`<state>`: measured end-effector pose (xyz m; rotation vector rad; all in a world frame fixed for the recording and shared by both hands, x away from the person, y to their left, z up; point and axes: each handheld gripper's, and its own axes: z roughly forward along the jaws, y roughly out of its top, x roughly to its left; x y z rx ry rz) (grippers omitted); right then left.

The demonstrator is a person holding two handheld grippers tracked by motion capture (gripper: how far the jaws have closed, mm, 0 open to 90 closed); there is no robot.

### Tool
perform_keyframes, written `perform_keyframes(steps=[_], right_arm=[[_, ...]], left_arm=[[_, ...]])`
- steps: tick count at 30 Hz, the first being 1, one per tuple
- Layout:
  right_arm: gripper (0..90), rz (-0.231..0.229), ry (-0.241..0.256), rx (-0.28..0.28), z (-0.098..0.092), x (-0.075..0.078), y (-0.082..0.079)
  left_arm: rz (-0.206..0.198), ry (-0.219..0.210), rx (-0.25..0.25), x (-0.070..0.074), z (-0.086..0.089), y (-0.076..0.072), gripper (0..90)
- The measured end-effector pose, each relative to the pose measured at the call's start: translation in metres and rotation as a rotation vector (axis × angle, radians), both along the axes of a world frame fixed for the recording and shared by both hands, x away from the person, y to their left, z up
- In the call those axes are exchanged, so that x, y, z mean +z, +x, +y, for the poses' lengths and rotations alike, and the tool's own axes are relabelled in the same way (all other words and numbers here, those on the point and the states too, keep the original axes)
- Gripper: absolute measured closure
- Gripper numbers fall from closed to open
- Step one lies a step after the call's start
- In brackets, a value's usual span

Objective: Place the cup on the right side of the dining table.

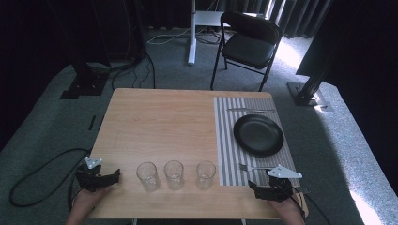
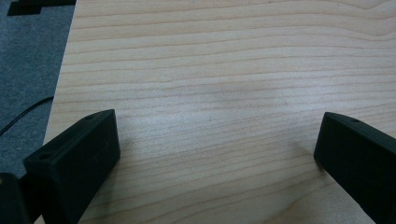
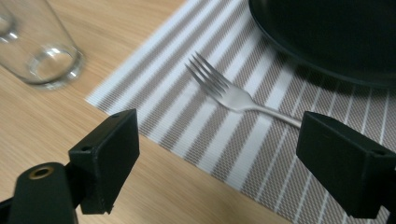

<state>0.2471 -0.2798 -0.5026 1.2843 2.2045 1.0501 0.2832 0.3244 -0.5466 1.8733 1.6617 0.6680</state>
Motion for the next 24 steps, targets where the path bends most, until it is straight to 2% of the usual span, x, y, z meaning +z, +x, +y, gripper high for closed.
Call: perform_keyframes(steps=[2,5,9,24], right_arm=[[12.9,0.0,0.0,0.0,0.0,0.0,0.0],[12.9,-0.022,0.025,0.031,0.005,0.01,-0.001],[12.9,-0.041,0.025,0.064,0.013,0.018,-0.001],[13.0,-0.073,0.053,0.162,0.034,0.037,0.003]], left_arm=[[0.0,0.0,0.0,0.0,0.0,0.0,0.6],[0.0,0.0,0.0,0.0,0.0,0.0,0.6],[0.0,0.0,0.0,0.0,0.0,0.0,0.6],[-0.001,-0.001,-0.002,0.0,0.0,0.0,0.6]])
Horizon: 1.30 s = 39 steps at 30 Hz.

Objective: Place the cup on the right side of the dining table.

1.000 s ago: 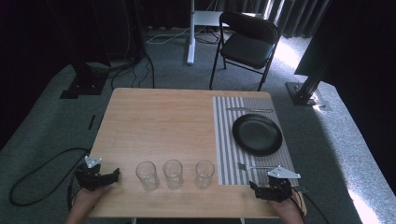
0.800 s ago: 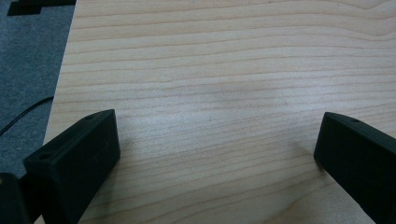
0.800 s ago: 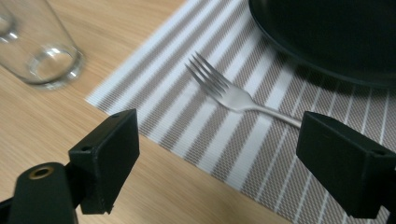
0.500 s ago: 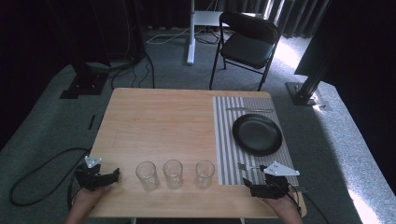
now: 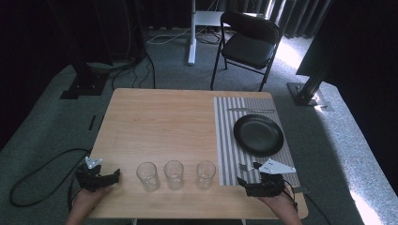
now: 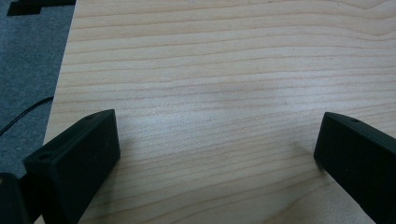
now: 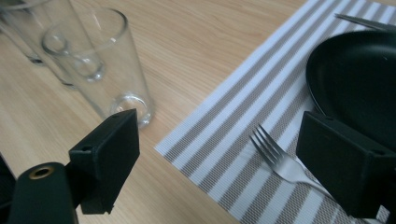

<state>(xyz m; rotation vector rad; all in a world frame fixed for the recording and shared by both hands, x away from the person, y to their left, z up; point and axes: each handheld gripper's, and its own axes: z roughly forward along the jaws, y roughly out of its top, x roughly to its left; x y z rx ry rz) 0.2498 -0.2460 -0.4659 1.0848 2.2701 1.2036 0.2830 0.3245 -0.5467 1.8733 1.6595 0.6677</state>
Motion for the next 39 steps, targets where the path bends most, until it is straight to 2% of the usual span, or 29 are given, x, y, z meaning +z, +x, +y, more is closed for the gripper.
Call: perform_keyframes(steps=[15,17,26,33,34,39], right_arm=[[13.1,-0.018,0.041,0.087,0.016,0.015,0.004],[13.0,-0.019,0.048,0.113,0.02,0.018,0.005],[14.0,-0.03,0.048,0.158,0.034,0.022,0.007],[14.1,-0.024,0.055,0.213,0.045,0.025,0.009],[14.1,-0.022,0.069,0.235,0.048,0.025,0.009],[14.1,-0.024,0.064,0.26,0.057,0.026,0.01]], left_arm=[[0.0,0.0,0.0,0.0,0.0,0.0,0.6],[0.0,0.0,0.0,0.0,0.0,0.0,0.6],[0.0,0.0,0.0,0.0,0.0,0.0,0.6],[0.001,0.0,0.0,0.0,0.0,0.0,0.6],[0.0,0.0,0.0,0.0,0.0,0.0,0.6],[0.001,0.001,0.0,0.0,0.0,0.0,0.6]])
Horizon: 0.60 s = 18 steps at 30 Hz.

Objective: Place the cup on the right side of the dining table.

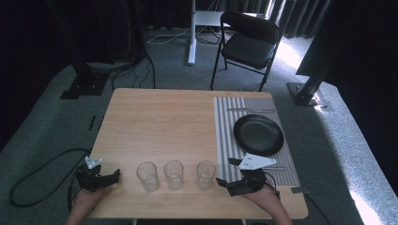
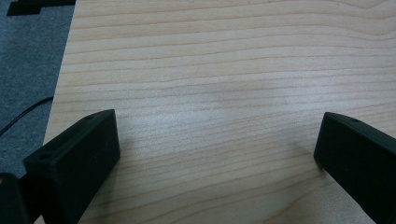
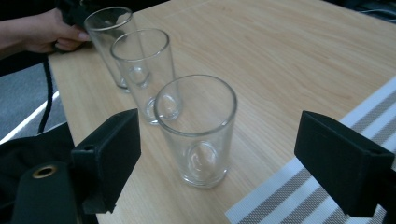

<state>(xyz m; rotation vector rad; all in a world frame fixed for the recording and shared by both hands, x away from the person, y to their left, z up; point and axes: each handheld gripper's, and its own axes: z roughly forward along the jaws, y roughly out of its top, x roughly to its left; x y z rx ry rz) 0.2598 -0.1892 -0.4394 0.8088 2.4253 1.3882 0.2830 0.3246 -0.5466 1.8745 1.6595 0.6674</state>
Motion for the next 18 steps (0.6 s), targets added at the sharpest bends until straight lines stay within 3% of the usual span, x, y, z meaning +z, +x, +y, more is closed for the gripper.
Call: perform_keyframes(steps=[18], right_arm=[[14.1,0.004,-0.033,0.095,0.034,0.008,0.012]], left_arm=[[0.0,0.001,-0.003,0.0,0.0,0.0,0.6]])
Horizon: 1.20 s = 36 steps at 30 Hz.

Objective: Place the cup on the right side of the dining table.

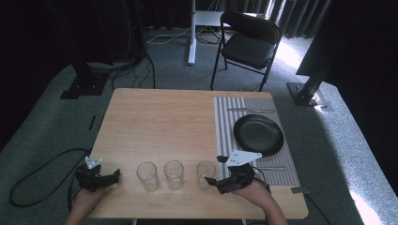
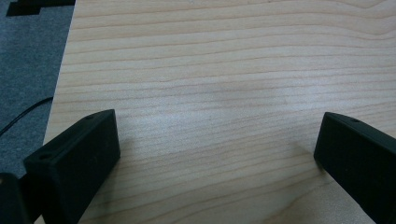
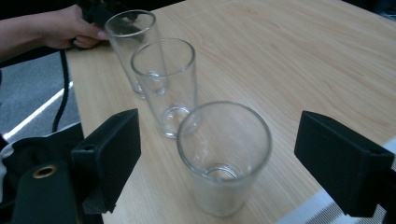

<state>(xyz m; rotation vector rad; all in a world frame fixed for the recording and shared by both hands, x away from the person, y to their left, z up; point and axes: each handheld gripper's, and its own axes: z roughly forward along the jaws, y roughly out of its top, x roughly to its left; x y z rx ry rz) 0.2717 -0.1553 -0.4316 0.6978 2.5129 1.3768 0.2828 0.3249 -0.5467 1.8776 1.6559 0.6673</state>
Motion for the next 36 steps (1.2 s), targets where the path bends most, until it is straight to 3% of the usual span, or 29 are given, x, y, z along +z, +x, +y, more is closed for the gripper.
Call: perform_keyframes(steps=[27,36], right_arm=[[14.1,0.04,-0.058,0.11,0.064,0.003,0.017],[14.1,0.033,-0.108,0.139,0.086,0.006,0.021]], left_arm=[[0.001,0.002,-0.003,0.0,0.0,0.0,0.6],[0.003,0.003,-0.005,0.0,0.0,0.0,0.6]])
